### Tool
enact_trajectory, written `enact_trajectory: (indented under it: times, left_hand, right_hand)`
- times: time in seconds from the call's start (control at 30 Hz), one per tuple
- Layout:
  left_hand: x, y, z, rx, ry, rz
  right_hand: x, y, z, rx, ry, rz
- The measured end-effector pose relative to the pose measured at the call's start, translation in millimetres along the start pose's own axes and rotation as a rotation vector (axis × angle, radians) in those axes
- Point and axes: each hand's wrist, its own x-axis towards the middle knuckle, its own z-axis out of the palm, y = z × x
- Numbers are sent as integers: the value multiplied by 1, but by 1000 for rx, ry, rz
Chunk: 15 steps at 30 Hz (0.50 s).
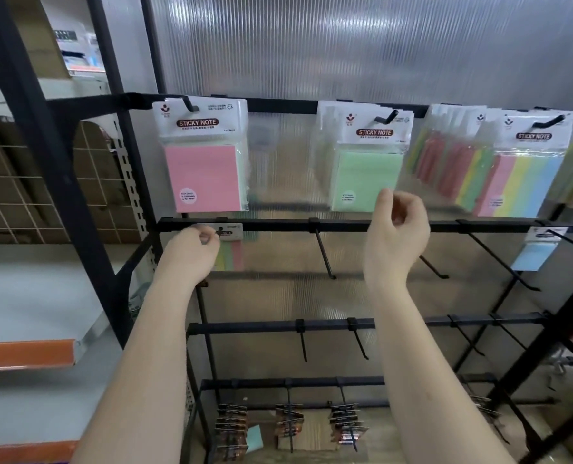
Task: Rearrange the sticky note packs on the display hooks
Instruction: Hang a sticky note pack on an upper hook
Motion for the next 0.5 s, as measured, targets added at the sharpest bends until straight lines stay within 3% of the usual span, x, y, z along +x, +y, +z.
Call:
enact_trajectory:
  times: [0.27,0.5]
  left_hand:
    - [53,-16,15,-89,-84,-341]
    - [83,-37,38,-278,-238,-444]
  right_hand:
    - [-8,41,-11,-448,-429,55]
    - [-4,49,-7,-507,-488,93]
